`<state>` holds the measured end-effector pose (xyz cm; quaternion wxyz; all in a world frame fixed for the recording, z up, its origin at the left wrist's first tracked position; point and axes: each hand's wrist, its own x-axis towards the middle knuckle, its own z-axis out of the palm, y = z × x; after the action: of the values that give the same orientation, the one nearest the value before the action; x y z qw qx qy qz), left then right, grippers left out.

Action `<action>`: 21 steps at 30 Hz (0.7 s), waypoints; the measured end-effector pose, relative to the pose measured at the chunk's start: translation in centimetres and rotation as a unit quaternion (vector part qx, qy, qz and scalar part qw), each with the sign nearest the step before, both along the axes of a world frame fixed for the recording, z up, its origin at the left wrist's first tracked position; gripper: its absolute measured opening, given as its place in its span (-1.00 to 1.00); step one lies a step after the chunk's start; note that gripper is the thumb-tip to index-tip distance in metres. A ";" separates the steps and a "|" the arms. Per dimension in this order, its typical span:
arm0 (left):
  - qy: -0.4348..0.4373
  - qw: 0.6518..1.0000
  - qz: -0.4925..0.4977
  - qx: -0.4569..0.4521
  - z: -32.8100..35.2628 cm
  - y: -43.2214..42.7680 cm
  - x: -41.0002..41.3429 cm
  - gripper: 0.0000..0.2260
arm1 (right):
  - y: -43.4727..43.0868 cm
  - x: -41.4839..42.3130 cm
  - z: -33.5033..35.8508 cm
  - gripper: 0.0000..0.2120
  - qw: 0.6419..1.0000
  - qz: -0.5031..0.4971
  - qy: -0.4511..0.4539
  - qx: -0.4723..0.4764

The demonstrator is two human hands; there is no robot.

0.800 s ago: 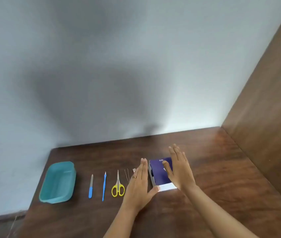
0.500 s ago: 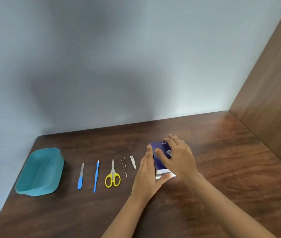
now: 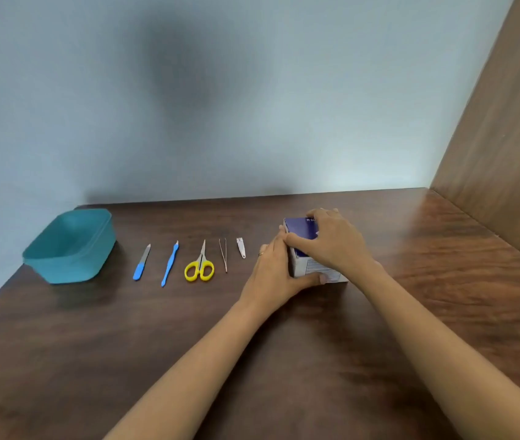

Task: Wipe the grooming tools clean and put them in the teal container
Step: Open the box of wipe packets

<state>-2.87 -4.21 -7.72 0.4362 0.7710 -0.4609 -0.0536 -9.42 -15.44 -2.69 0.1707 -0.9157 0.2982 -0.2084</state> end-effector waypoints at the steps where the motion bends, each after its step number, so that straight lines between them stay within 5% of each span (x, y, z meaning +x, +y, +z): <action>1: -0.004 1.000 0.005 -0.001 -0.2 0.4 -0.8 -0.17 | 0.5 -0.8 0.1 -0.40 1.000 0.007 -0.003 0.000; 7: -0.012 1.000 0.026 0.013 -0.4 3.1 -6.5 -0.11 | 2.5 -5.7 1.3 -0.52 0.997 0.034 -0.028 0.061; 10: -0.006 0.999 0.036 0.024 -0.4 4.1 -8.6 -0.02 | 3.1 -7.9 2.4 -0.76 0.976 0.051 -0.101 0.186; 15: 0.015 0.998 0.048 0.029 -0.5 5.5 -10.3 -0.03 | 2.3 -10.9 3.2 -0.83 0.818 0.051 -0.275 0.502; 19: 0.017 0.998 0.047 0.026 -0.5 6.1 -10.6 -0.06 | -1.1 -13.6 1.7 -0.83 0.634 0.025 -0.402 0.660; 21: 0.019 0.998 0.048 0.019 -0.4 6.2 -10.6 -0.08 | -2.3 -14.9 -0.1 -0.80 0.642 -0.050 -0.389 0.659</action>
<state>-13.46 1.95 -8.15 0.4319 0.7994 -0.4138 -0.0562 -24.28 -17.71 -2.81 0.8187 -0.3788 0.3083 -0.3019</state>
